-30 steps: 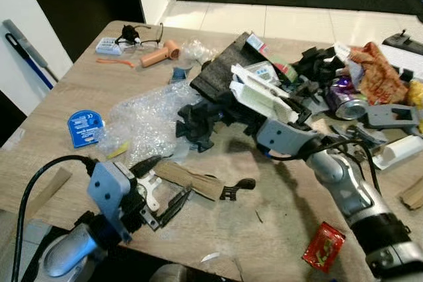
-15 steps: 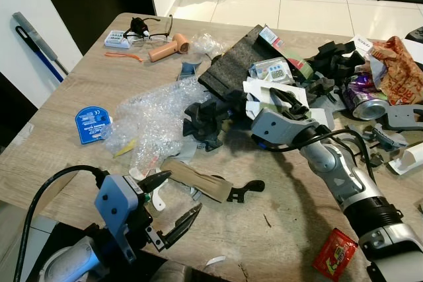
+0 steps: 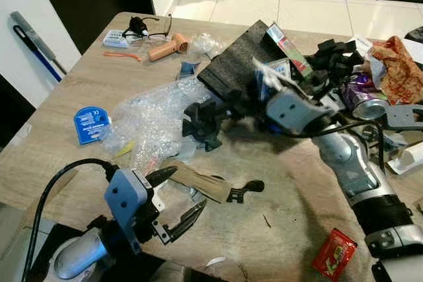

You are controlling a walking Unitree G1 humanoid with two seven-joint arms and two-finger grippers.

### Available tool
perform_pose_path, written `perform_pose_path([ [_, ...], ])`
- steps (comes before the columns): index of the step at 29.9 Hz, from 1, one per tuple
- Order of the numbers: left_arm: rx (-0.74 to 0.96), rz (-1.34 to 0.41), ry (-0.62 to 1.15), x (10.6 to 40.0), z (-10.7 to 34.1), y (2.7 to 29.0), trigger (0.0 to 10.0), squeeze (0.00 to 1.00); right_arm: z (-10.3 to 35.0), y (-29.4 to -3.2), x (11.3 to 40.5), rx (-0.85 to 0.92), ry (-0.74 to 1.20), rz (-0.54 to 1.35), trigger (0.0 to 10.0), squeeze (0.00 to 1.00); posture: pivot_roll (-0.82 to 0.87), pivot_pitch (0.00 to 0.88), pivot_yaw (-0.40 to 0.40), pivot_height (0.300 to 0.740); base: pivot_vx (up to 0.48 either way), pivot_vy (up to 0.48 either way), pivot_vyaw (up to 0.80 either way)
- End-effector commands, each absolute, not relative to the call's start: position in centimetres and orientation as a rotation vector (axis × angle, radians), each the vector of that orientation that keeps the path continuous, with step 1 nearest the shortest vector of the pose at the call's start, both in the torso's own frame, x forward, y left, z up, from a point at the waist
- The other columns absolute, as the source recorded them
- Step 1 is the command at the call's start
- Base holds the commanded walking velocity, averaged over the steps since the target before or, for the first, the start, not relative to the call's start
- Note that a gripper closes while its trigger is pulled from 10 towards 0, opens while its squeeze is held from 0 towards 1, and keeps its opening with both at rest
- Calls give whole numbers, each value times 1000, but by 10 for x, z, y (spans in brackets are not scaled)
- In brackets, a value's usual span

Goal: Picking trash to rubbish bin

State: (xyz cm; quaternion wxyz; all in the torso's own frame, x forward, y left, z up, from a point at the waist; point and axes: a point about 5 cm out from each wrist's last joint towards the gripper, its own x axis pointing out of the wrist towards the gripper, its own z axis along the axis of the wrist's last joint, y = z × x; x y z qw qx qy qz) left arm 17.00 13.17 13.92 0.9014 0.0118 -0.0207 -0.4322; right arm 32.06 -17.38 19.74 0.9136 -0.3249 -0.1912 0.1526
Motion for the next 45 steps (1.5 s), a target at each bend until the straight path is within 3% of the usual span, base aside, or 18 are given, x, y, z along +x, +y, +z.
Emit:
perform_pose_path([
  [1,14,-891,-26,170,134,131,10000,0,201,-168,316,-551,-377,358,0,0,-104,81,59,740,0,0,0],
  [5,-1,-867,-32,176,132,129,10000,0,215,-156,298,-192,-349,455,0,0,-127,73,52,740,0,0,0],
  [6,-1,-867,-32,176,132,129,10000,0,215,-156,298,-192,-349,455,0,0,-127,73,52,740,0,0,0],
  [8,-38,-823,-32,181,132,128,10000,0,212,-148,281,22,-290,561,0,0,-147,67,44,740,0,0,0],
  [9,-38,-823,-32,181,132,128,10000,0,212,-148,281,22,-290,561,0,0,-147,67,44,740,0,0,0],
  [11,-111,-759,-4,186,129,126,10000,0,191,-139,254,245,-142,717,0,0,-157,61,35,740,0,0,0],
  [15,-168,-682,20,189,125,123,10000,0,162,-135,228,395,7,787,0,0,-163,60,30,740,0,0,0],
  [16,-195,-651,23,189,124,123,10000,0,142,-133,221,419,95,776,9059,0,-164,59,28,740,0,0,0],
  [18,-199,-642,25,190,123,123,10000,0,136,-133,218,423,128,774,9059,0,-164,59,28,740,0,0,0],
  [19,-213,-623,32,191,122,123,10000,0,127,-132,214,447,172,775,10000,0,-167,58,24,740,0,0,0],
  [23,-220,-592,42,194,120,124,10000,0,110,-131,211,513,244,745,10000,0,-166,58,21,740,0,0,0],
  [34,-216,-575,68,197,117,123,10000,0,121,-137,217,580,201,747,10000,0,-156,54,17,740,-366,0,0],
  [41,-215,-571,65,198,117,126,10000,0,151,-168,238,663,-50,575,10000,0,-147,48,36,740,-369,0,0],
  [45,-219,-571,58,200,119,128,10000,0,178,-172,240,774,-167,617,10000,0,-151,45,39,740,-364,0,0],
])
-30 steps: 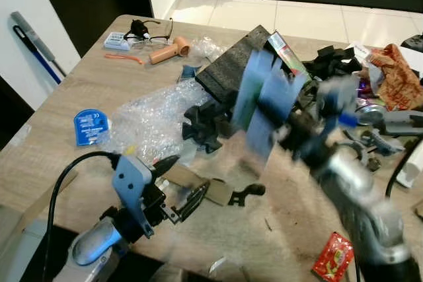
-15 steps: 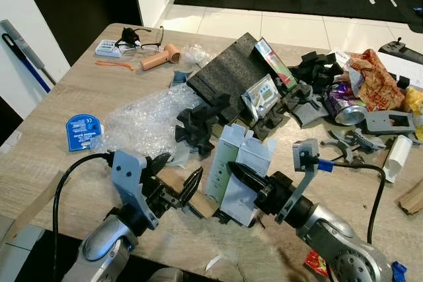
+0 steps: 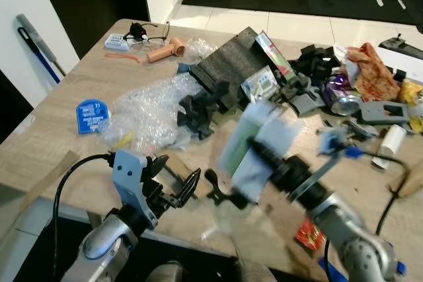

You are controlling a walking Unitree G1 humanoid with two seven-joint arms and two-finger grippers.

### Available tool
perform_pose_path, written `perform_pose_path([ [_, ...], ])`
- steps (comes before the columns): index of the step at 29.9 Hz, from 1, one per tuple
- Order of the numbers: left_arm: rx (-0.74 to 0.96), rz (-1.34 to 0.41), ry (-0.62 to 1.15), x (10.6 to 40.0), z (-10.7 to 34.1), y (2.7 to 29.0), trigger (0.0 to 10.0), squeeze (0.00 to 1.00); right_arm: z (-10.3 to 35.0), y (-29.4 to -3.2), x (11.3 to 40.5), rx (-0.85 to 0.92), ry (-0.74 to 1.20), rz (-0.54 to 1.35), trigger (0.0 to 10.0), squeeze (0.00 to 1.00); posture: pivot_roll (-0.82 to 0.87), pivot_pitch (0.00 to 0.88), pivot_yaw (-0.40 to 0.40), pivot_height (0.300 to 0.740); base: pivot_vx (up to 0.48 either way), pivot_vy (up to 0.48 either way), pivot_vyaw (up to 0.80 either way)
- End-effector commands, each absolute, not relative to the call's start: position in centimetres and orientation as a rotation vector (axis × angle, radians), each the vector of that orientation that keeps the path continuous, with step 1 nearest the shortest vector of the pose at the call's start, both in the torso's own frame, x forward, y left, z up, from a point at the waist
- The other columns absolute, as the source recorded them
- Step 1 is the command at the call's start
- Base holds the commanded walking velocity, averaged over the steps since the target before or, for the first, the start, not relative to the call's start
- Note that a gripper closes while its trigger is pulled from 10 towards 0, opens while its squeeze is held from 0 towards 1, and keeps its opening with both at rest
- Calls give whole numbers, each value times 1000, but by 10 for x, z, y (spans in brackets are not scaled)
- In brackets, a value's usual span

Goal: Picking trash to rubbish bin

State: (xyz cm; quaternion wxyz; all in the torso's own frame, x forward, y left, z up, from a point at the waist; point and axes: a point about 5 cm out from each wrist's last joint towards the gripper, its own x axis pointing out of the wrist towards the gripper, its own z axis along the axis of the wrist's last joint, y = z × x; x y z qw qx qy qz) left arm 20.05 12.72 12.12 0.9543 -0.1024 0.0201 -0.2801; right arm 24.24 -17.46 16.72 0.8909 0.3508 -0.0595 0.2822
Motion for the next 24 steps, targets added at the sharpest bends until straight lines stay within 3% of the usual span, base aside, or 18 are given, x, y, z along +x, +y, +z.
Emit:
perform_pose_path([
  [1,-219,-571,58,200,119,128,10000,0,178,-172,240,774,-167,617,10000,0,-151,45,39,740,-364,0,0],
  [8,-213,-564,42,203,122,131,10000,0,215,-156,232,828,-268,806,10000,0,-144,36,41,740,-360,0,0],
  [9,-210,-561,38,204,122,131,10000,0,208,-141,226,739,-183,910,10000,0,-137,28,35,740,-360,0,0],
  [13,-204,-553,32,205,123,133,10000,0,179,-129,223,571,-5,943,10000,0,-134,24,32,740,-360,0,0],
  [24,-195,-523,32,207,123,139,10000,0,125,-135,233,126,233,752,10000,0,-134,19,29,740,-361,0,0],
])
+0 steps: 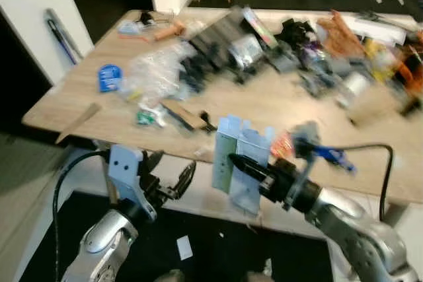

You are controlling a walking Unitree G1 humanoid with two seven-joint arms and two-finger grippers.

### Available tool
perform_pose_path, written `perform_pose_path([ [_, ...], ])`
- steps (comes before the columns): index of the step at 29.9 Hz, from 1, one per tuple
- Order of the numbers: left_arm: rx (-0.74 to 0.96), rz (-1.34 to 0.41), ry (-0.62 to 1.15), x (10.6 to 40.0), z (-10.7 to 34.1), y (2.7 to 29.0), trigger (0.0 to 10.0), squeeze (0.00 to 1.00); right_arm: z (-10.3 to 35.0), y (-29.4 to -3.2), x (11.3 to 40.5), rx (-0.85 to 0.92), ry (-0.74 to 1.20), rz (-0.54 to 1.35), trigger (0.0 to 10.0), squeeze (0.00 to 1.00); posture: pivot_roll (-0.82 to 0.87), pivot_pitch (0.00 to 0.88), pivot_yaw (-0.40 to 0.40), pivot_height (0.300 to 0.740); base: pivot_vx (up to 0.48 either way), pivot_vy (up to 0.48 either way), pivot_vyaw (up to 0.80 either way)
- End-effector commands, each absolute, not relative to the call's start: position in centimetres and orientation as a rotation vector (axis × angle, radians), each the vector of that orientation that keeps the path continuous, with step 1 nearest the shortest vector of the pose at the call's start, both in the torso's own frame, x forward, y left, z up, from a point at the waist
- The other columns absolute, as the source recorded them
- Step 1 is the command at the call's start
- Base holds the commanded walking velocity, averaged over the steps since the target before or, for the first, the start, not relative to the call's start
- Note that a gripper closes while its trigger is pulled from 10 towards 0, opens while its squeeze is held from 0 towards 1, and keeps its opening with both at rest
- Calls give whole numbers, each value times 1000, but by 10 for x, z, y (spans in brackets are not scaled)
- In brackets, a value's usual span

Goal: Picking trash to rubbish bin

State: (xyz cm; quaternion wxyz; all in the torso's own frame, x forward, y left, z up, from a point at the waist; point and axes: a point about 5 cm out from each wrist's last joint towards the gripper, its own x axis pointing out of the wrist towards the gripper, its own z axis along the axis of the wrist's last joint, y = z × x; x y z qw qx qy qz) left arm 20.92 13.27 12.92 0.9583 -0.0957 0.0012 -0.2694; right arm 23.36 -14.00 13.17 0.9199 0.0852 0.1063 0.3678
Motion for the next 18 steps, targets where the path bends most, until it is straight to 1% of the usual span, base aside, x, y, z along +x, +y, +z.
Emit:
perform_pose_path([
  [1,-195,-523,32,207,123,139,10000,0,125,-135,233,126,233,752,10000,0,-134,19,29,740,-360,0,0],
  [2,-195,-521,39,207,122,140,10000,0,117,-138,233,53,258,734,10000,0,-132,23,31,740,-360,0,0],
  [7,-218,-545,73,201,117,136,10000,0,113,-145,234,37,244,667,10000,0,-132,28,36,740,-356,0,0],
  [13,-244,-560,74,199,116,134,10000,0,111,-145,235,21,239,648,10000,0,-133,31,38,740,0,0,0],
  [18,-285,-548,90,200,113,136,10000,0,106,-147,239,16,243,586,10000,0,-136,34,43,740,0,0,-800],
])
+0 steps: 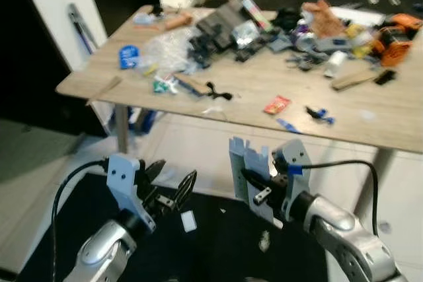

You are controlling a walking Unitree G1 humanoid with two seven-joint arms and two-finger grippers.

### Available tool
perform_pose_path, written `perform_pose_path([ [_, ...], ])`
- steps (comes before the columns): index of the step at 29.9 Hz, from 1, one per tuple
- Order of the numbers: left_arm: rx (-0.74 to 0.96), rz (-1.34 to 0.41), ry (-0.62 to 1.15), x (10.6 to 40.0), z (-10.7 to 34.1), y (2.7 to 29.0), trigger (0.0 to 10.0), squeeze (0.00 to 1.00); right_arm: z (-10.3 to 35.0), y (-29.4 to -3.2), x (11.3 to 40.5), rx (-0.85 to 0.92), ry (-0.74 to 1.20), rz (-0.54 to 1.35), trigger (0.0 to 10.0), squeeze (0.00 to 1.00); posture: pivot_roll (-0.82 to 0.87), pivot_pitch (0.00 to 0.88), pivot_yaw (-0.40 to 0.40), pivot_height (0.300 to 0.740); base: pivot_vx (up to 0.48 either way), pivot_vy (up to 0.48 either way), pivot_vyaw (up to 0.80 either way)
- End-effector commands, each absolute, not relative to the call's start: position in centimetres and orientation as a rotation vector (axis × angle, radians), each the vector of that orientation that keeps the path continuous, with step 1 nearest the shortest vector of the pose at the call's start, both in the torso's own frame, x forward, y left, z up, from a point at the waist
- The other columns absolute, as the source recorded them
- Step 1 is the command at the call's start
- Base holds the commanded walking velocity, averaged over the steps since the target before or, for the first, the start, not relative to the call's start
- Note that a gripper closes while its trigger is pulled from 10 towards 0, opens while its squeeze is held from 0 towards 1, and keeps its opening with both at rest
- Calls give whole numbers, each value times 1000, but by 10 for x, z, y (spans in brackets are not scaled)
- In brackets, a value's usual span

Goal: Picking trash to rubbish bin

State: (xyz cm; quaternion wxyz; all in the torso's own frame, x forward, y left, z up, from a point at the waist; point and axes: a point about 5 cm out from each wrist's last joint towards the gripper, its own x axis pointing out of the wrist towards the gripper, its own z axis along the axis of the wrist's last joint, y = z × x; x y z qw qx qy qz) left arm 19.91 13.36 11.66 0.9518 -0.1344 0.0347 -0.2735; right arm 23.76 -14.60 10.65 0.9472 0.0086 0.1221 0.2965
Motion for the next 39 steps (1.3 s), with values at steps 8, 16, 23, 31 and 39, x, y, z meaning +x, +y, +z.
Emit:
perform_pose_path([
  [8,-291,-515,67,200,113,138,10000,0,102,-154,244,-17,234,485,10000,0,-126,42,42,740,0,0,-800],
  [16,-291,-486,41,202,114,140,10000,0,100,-152,244,-21,231,485,10000,0,-113,51,36,740,0,0,-800],
  [23,-263,-465,15,204,114,141,10000,0,100,-154,245,-11,203,437,10000,0,-109,55,36,740,0,0,-800],
  [31,-220,-420,-6,205,115,143,10000,0,100,-155,244,6,193,421,10000,0,-113,59,39,740,0,0,-800],
  [39,-218,-407,-9,205,115,143,10000,0,100,-156,244,16,184,414,10000,0,-110,65,38,740,0,0,-800],
])
